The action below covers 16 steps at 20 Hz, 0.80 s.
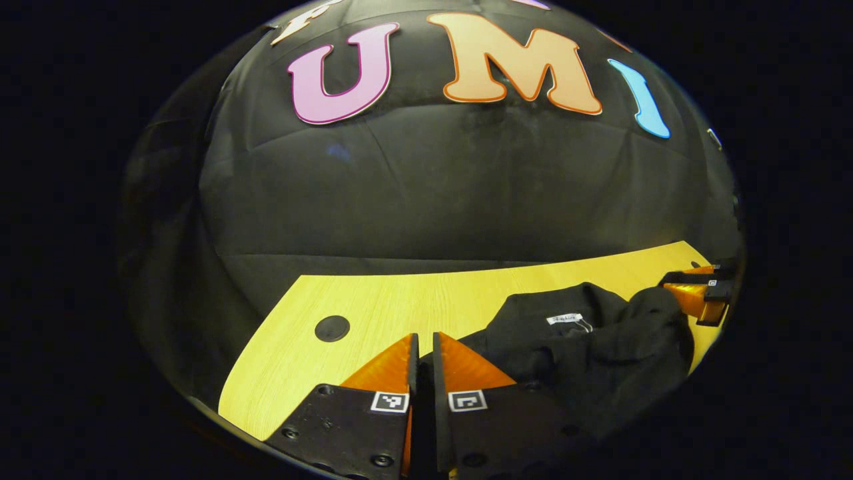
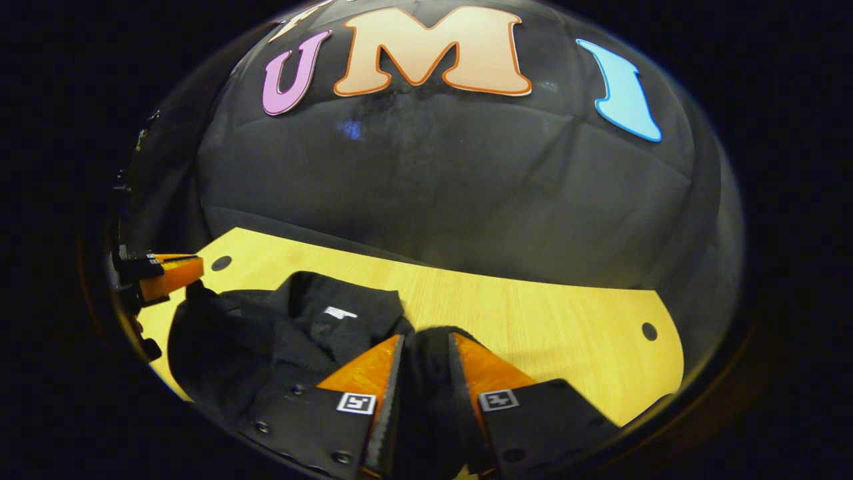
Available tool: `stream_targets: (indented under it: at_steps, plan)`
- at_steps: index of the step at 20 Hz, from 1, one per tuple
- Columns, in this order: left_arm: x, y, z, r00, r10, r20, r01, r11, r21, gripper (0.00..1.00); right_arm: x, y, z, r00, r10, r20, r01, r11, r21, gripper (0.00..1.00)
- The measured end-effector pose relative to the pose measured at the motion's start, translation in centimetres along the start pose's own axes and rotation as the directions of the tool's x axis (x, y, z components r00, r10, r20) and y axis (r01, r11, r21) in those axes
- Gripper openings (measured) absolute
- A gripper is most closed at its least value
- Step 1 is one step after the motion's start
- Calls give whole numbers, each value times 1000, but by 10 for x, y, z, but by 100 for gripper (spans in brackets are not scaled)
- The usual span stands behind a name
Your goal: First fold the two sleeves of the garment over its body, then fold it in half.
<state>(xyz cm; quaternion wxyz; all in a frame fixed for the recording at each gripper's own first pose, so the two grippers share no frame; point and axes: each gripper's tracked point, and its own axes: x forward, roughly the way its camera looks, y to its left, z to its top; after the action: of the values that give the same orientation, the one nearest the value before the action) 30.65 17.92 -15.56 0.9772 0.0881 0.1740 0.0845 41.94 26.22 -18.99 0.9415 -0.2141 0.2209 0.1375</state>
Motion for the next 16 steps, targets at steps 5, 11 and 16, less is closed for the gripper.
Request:
stream_targets:
  at_steps: [5, 11, 16]
  plan:
    - [-21, -7, 15, 999, -24, 28, 25, 999, -46, 64, -22, 3, 16, 998, -8, 64, 13, 997, -80, 89]
    - [-76, 6, 72, 987, 27, 159, -19, 998, -53, 88, -88, 4, 55, 981, 22, 192, 0, 994, -110, 99]
    - [-148, 9, 103, 965, 56, 256, -49, 998, -36, 90, -167, -5, 50, 962, 46, 269, -28, 997, -72, 99]
